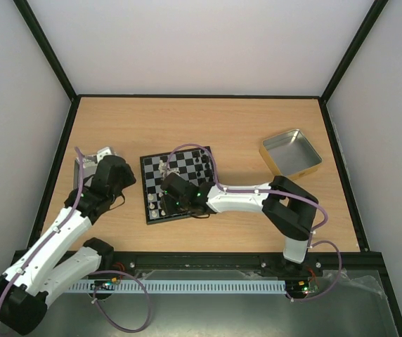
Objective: Set up the chess pieces on the board
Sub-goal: Adjust the chess piece on the chessboard.
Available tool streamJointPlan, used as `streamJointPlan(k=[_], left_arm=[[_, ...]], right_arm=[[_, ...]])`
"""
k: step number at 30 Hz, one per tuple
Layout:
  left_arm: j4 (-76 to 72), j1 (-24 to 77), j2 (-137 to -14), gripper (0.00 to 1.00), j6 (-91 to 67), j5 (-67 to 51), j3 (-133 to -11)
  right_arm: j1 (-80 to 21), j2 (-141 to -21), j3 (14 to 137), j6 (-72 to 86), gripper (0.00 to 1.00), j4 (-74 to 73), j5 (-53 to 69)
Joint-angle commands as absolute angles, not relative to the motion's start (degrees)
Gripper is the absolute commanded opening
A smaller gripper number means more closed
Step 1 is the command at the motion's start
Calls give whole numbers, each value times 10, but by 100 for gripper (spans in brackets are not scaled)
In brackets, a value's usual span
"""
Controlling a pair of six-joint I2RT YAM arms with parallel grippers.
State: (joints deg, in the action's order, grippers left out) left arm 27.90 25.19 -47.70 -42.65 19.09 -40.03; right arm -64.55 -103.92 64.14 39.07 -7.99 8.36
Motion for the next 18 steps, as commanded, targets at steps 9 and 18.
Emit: streamJointPlan(k=[9, 18], left_arm=[[283, 244, -479, 40, -413, 173, -378], [279, 243, -487, 40, -410, 169, -375]], right_arm=[[-657, -1087, 699, 384, 38, -126, 69], [-658, -1098, 709, 382, 36, -132, 59]])
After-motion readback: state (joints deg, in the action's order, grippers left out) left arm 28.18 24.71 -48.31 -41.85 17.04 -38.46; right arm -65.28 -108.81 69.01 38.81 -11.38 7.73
